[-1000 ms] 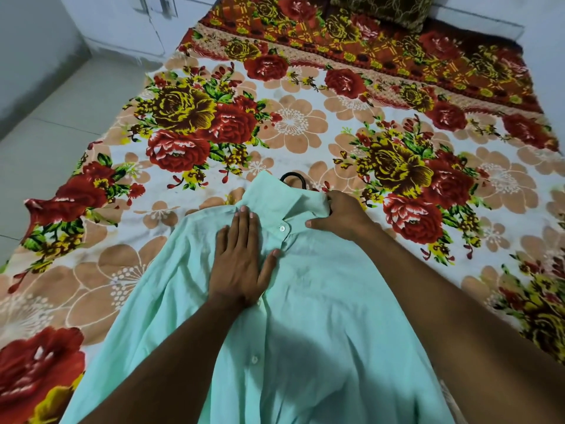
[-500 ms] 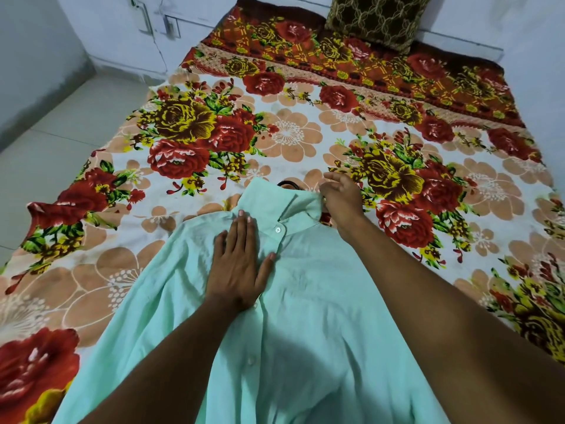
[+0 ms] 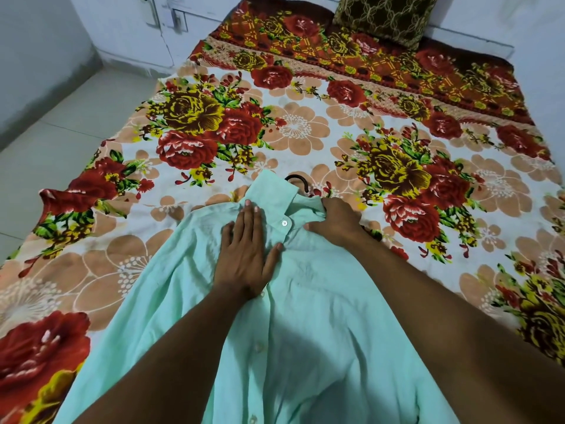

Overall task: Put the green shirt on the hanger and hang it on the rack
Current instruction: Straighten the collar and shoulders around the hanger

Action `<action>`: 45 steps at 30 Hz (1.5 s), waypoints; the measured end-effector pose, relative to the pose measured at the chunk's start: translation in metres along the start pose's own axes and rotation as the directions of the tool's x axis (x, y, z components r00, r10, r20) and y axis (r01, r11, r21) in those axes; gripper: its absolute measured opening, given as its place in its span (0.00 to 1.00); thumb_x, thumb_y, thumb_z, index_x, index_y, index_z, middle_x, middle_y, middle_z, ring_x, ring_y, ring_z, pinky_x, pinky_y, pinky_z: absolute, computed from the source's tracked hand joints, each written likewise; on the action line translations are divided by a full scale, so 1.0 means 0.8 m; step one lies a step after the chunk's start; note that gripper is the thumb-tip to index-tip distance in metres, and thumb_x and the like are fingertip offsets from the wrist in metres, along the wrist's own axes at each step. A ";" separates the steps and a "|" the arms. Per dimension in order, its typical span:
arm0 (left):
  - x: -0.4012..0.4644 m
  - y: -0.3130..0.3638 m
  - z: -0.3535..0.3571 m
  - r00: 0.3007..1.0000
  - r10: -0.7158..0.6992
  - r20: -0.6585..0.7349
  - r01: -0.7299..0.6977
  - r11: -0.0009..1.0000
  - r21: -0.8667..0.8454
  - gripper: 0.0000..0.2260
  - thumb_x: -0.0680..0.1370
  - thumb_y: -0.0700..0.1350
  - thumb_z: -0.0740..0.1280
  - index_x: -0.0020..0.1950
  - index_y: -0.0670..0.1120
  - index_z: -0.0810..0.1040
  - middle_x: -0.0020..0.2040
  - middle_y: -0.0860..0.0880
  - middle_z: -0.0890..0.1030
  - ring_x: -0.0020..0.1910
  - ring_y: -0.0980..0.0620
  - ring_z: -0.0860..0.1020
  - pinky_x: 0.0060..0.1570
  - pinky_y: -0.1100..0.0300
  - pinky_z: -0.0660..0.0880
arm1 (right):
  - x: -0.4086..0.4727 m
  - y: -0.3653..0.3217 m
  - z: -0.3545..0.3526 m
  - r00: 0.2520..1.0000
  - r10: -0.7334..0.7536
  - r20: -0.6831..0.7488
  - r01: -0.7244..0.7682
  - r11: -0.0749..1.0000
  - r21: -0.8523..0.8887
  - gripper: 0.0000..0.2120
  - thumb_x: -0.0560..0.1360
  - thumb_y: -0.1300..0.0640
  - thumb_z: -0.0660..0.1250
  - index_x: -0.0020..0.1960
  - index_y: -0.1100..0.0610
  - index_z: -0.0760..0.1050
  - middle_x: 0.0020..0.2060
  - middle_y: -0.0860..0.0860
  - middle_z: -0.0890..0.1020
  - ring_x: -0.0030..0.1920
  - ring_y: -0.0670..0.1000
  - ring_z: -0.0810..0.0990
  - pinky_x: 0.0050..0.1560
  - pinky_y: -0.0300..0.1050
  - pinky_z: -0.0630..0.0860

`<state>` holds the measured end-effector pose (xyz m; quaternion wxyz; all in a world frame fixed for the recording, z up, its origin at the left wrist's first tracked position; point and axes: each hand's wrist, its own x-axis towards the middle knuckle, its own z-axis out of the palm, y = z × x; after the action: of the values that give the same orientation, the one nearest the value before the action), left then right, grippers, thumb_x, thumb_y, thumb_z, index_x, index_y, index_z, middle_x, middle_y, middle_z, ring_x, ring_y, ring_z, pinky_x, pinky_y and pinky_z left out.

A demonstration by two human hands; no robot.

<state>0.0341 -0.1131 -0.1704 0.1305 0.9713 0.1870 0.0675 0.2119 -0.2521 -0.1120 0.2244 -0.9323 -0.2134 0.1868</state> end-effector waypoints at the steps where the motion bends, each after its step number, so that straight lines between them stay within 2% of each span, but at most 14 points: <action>1: 0.000 0.000 -0.001 1.000 -0.003 0.001 0.003 1.000 -0.004 0.37 0.84 0.64 0.48 0.84 0.43 0.40 0.84 0.43 0.40 0.84 0.46 0.44 0.80 0.44 0.50 | -0.001 -0.004 0.003 1.000 0.006 -0.017 -0.006 1.000 0.009 0.27 0.65 0.43 0.78 0.61 0.54 0.80 0.56 0.54 0.85 0.58 0.59 0.82 0.60 0.59 0.77; 7: -0.004 0.002 -0.003 1.000 -0.012 -0.021 0.011 0.999 -0.034 0.37 0.84 0.64 0.48 0.83 0.44 0.37 0.84 0.44 0.37 0.84 0.45 0.45 0.80 0.44 0.50 | -0.011 -0.013 0.012 0.993 -0.039 -0.112 0.040 0.999 0.005 0.12 0.73 0.57 0.74 0.55 0.54 0.78 0.53 0.54 0.84 0.59 0.62 0.78 0.59 0.57 0.70; 10: -0.004 0.003 -0.004 1.000 -0.009 -0.023 0.008 0.998 -0.065 0.37 0.84 0.64 0.50 0.83 0.45 0.37 0.84 0.45 0.36 0.84 0.45 0.43 0.80 0.43 0.49 | -0.022 -0.018 0.014 0.981 -0.061 -0.186 0.063 0.998 0.006 0.13 0.72 0.62 0.71 0.55 0.54 0.78 0.52 0.53 0.84 0.59 0.61 0.77 0.53 0.52 0.62; 14: -0.008 0.006 -0.009 0.999 -0.013 -0.052 0.005 0.988 -0.154 0.39 0.83 0.63 0.53 0.84 0.46 0.38 0.84 0.46 0.37 0.83 0.46 0.42 0.79 0.41 0.50 | -0.040 -0.021 0.007 0.959 -0.167 -0.228 0.203 0.968 0.148 0.10 0.69 0.68 0.69 0.51 0.62 0.77 0.47 0.58 0.83 0.51 0.62 0.79 0.44 0.51 0.68; 18: -0.006 0.012 -0.035 0.992 -0.065 -0.111 0.027 0.947 -0.319 0.43 0.79 0.63 0.63 0.84 0.48 0.44 0.84 0.43 0.46 0.83 0.42 0.47 0.78 0.39 0.52 | -0.067 -0.020 0.001 0.910 -0.307 -0.279 0.382 0.883 0.274 0.07 0.65 0.66 0.62 0.43 0.64 0.72 0.38 0.55 0.76 0.39 0.55 0.72 0.36 0.49 0.62; 23: 0.005 0.030 -0.124 0.891 -0.217 -0.398 -0.067 0.804 -0.591 0.30 0.81 0.59 0.62 0.77 0.45 0.60 0.71 0.46 0.63 0.74 0.46 0.63 0.74 0.40 0.62 | -0.105 -0.021 -0.011 0.911 -0.325 -0.255 0.406 0.820 0.403 0.09 0.63 0.67 0.60 0.42 0.62 0.73 0.39 0.58 0.78 0.39 0.51 0.72 0.38 0.47 0.63; 25: 0.018 0.037 -0.156 0.920 -0.237 -0.313 -0.002 0.795 -0.606 0.33 0.80 0.63 0.64 0.77 0.46 0.59 0.72 0.47 0.63 0.73 0.46 0.63 0.75 0.46 0.62 | -0.115 -0.020 -0.014 0.914 -0.334 -0.230 0.402 0.816 0.415 0.09 0.63 0.67 0.61 0.42 0.61 0.73 0.38 0.58 0.78 0.39 0.50 0.72 0.37 0.46 0.63; 27: 0.032 0.033 -0.170 0.969 -0.213 -0.126 0.111 0.830 -0.546 0.36 0.77 0.63 0.69 0.76 0.44 0.60 0.71 0.44 0.64 0.71 0.46 0.62 0.70 0.50 0.64 | -0.121 -0.019 -0.015 0.916 -0.336 -0.220 0.400 0.819 0.412 0.10 0.63 0.69 0.61 0.43 0.60 0.73 0.38 0.57 0.78 0.39 0.50 0.72 0.38 0.46 0.63; 30: 0.036 0.020 -0.175 0.950 -0.273 0.153 0.312 0.795 -0.521 0.29 0.68 0.55 0.73 0.65 0.43 0.73 0.62 0.40 0.73 0.61 0.41 0.74 0.56 0.51 0.76 | -0.126 -0.019 -0.018 0.930 -0.301 -0.212 0.364 0.835 0.412 0.13 0.64 0.70 0.61 0.44 0.57 0.73 0.38 0.53 0.78 0.38 0.47 0.72 0.37 0.45 0.65; 32: 0.029 0.016 -0.174 0.956 -0.255 0.142 0.291 0.808 -0.511 0.17 0.70 0.46 0.71 0.55 0.39 0.79 0.53 0.39 0.81 0.50 0.40 0.79 0.42 0.53 0.76 | -0.126 -0.019 -0.022 0.946 -0.274 -0.174 0.323 0.859 0.399 0.15 0.66 0.74 0.63 0.45 0.56 0.74 0.38 0.49 0.77 0.38 0.44 0.73 0.37 0.43 0.66; 35: 0.021 0.015 -0.178 0.946 -0.294 0.136 0.319 0.776 -0.544 0.10 0.77 0.41 0.66 0.51 0.36 0.82 0.46 0.38 0.82 0.44 0.40 0.79 0.38 0.54 0.72 | -0.128 -0.023 -0.030 0.972 -0.229 -0.062 0.233 0.875 0.424 0.18 0.70 0.76 0.62 0.50 0.56 0.76 0.39 0.48 0.79 0.40 0.45 0.75 0.38 0.42 0.69; 38: 0.020 0.014 -0.187 0.899 -0.375 0.225 0.424 0.624 -0.656 0.16 0.70 0.45 0.64 0.48 0.34 0.82 0.43 0.37 0.81 0.42 0.39 0.79 0.40 0.52 0.77 | -0.121 -0.027 -0.044 0.998 -0.060 0.029 0.028 0.766 0.642 0.19 0.72 0.76 0.58 0.53 0.58 0.78 0.40 0.53 0.80 0.41 0.51 0.76 0.36 0.41 0.70; 41: 0.024 0.008 -0.188 0.865 -0.401 0.300 0.479 0.483 -0.733 0.14 0.69 0.44 0.64 0.44 0.34 0.81 0.41 0.38 0.81 0.43 0.40 0.82 0.54 0.39 0.82 | -0.108 -0.035 -0.062 0.998 0.032 0.046 -0.055 0.632 0.773 0.10 0.77 0.63 0.62 0.52 0.55 0.80 0.47 0.60 0.81 0.45 0.55 0.76 0.39 0.43 0.71; 45: 0.032 0.012 -0.183 0.846 -0.398 0.355 0.502 0.371 -0.781 0.05 0.79 0.41 0.67 0.47 0.39 0.78 0.45 0.40 0.77 0.45 0.45 0.78 0.57 0.44 0.81 | -0.082 -0.053 -0.068 0.988 -0.015 0.153 -0.056 0.889 0.454 0.17 0.81 0.44 0.63 0.59 0.55 0.81 0.60 0.54 0.82 0.59 0.55 0.80 0.62 0.51 0.75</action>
<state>0.0349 -0.0781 -0.0257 0.6124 0.6912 0.3791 0.0601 0.1680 -0.2677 -0.0292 0.4182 -0.8386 -0.1702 0.3049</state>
